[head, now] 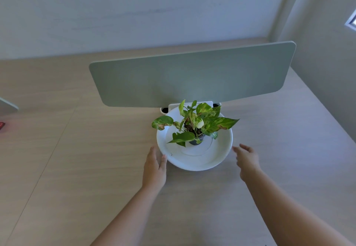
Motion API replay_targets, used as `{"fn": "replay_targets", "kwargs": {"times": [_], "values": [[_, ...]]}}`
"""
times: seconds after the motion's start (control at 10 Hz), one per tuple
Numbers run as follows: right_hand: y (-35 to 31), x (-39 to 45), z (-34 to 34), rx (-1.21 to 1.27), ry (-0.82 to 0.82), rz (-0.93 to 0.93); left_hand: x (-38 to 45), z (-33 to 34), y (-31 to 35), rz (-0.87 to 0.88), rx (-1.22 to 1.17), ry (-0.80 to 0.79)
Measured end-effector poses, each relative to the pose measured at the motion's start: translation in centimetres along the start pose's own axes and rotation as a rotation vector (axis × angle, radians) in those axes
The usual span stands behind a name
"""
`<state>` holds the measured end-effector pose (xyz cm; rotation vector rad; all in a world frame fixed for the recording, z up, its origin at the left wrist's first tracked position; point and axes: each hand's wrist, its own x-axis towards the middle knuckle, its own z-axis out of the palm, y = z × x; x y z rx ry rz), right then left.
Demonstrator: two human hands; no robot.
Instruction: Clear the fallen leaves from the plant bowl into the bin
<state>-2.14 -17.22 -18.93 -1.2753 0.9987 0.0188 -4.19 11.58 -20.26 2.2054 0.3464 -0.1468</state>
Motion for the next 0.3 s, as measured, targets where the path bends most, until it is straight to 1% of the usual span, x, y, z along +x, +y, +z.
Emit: {"fn": "replay_targets", "kwargs": {"times": [0.1, 0.2, 0.3], "values": [[-4.5, -3.0, -1.4, 0.161, -0.018, -0.092, -2.8, -1.2, 0.1, -0.005, -0.158, -0.004], [-11.6, -8.7, -3.8, 0.299, -0.213, -0.271, -6.8, -2.0, -2.2, -0.090, -0.259, -0.092], [-19.2, -15.5, -6.5, 0.416, -0.497, -0.503, -11.5, -2.8, -4.6, -0.166, -0.194, -0.322]]}}
